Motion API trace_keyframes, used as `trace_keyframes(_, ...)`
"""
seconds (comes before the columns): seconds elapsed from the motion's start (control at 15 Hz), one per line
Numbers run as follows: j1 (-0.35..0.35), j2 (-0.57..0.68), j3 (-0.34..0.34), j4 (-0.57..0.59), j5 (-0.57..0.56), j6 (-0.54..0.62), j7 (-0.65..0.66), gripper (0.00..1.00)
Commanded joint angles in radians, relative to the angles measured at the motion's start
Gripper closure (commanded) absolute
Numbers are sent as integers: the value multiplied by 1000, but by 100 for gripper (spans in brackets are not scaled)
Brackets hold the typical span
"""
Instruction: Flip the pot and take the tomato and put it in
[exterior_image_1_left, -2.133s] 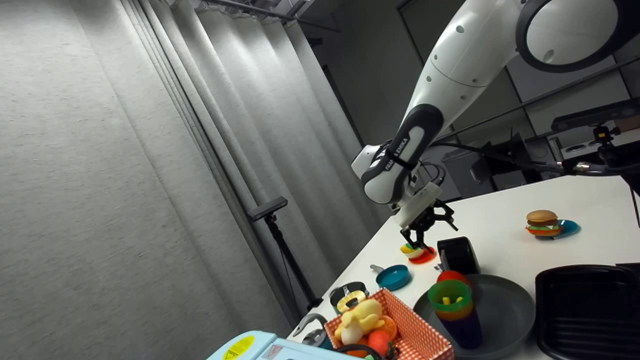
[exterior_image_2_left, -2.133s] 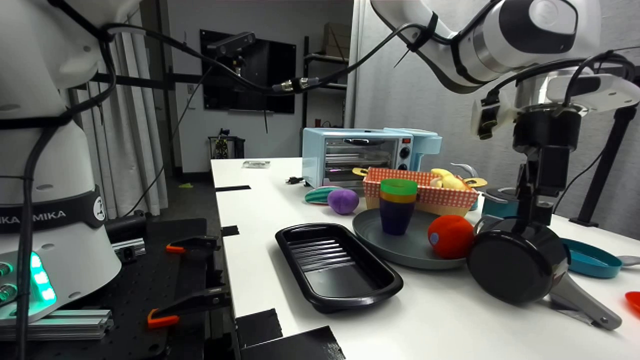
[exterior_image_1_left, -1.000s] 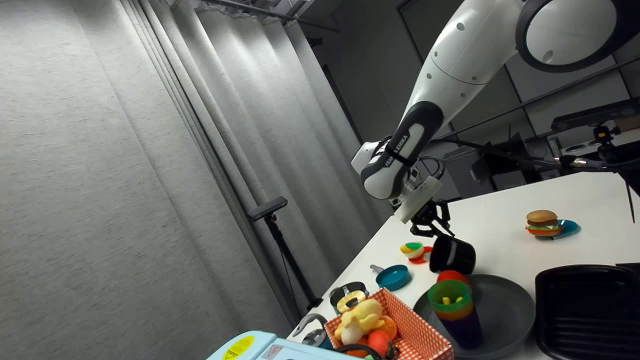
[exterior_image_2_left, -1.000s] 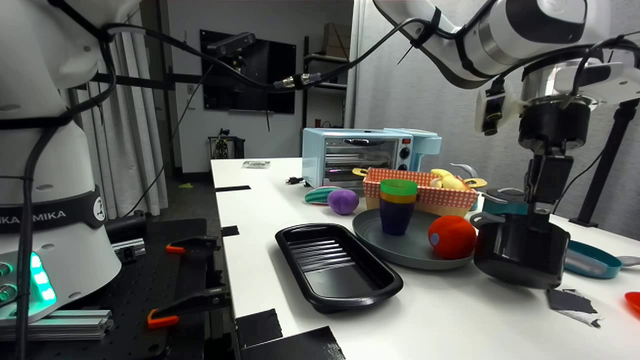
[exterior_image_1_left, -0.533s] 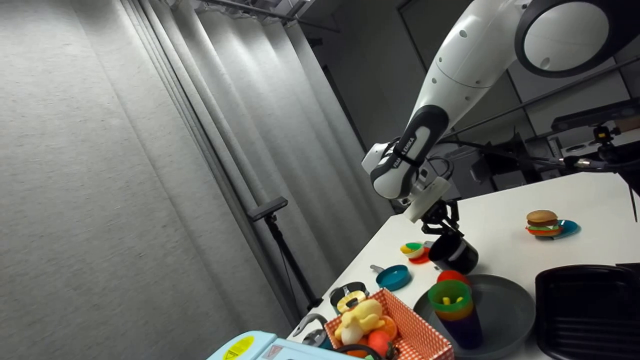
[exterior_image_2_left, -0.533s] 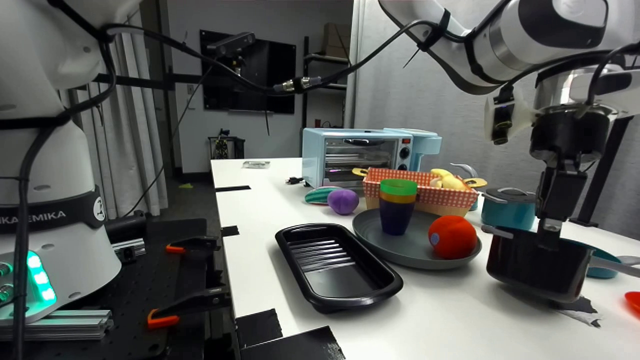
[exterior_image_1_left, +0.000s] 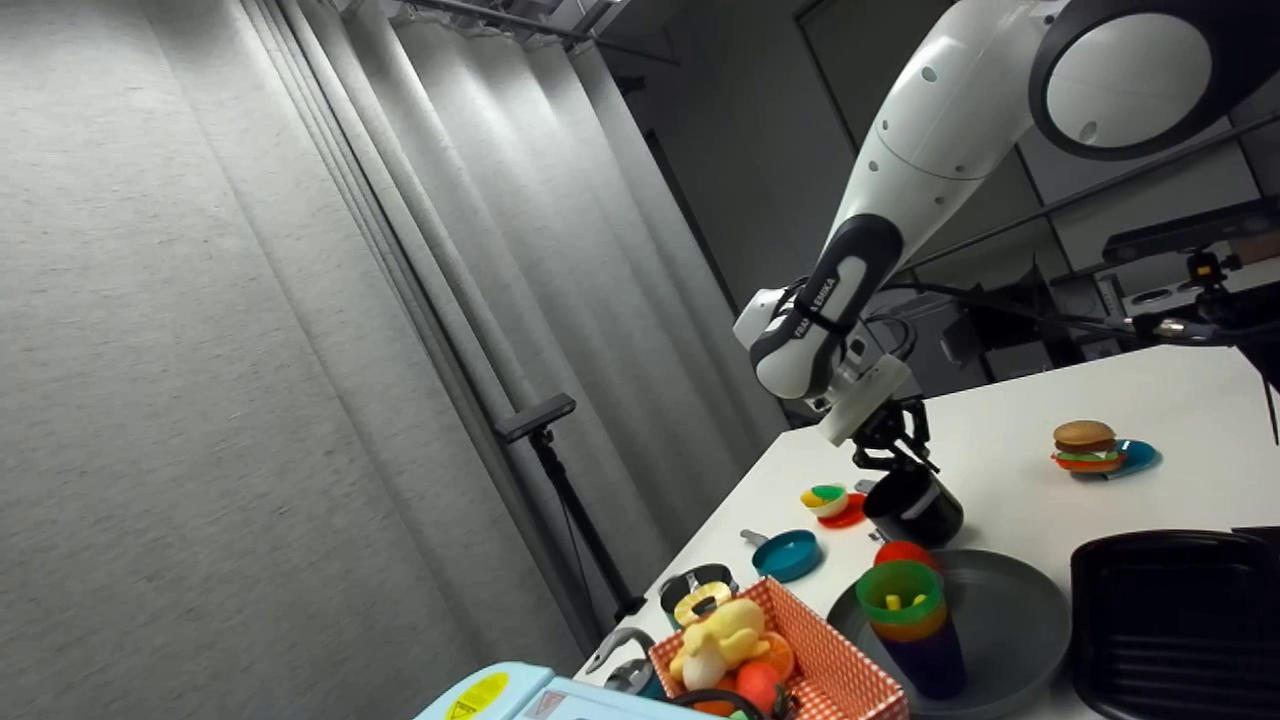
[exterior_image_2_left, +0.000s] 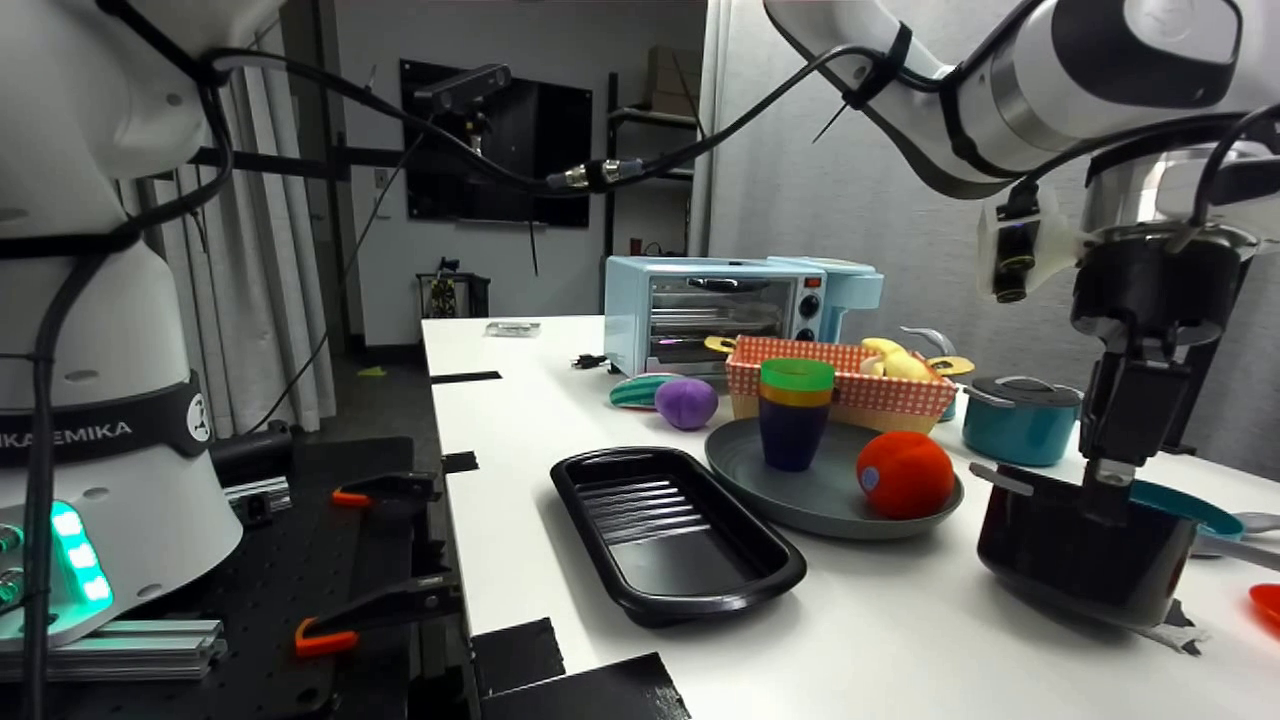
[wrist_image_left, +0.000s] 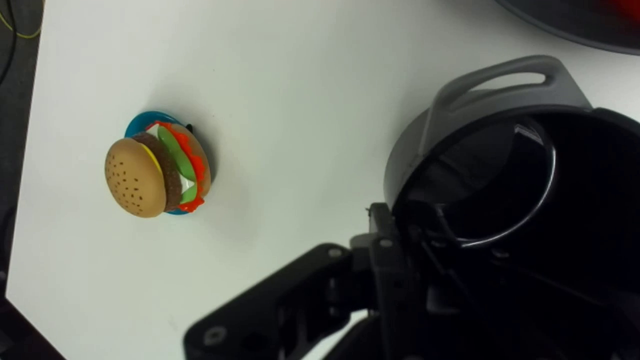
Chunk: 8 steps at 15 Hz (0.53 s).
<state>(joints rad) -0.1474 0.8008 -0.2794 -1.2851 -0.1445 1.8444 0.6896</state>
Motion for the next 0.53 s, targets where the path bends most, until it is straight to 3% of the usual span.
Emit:
trace_keyframes(0.0,-3,-11,6,-32,12,9,-5,60)
trace_keyframes(0.47,-13,-81,11,-105,32,36,-18,5)
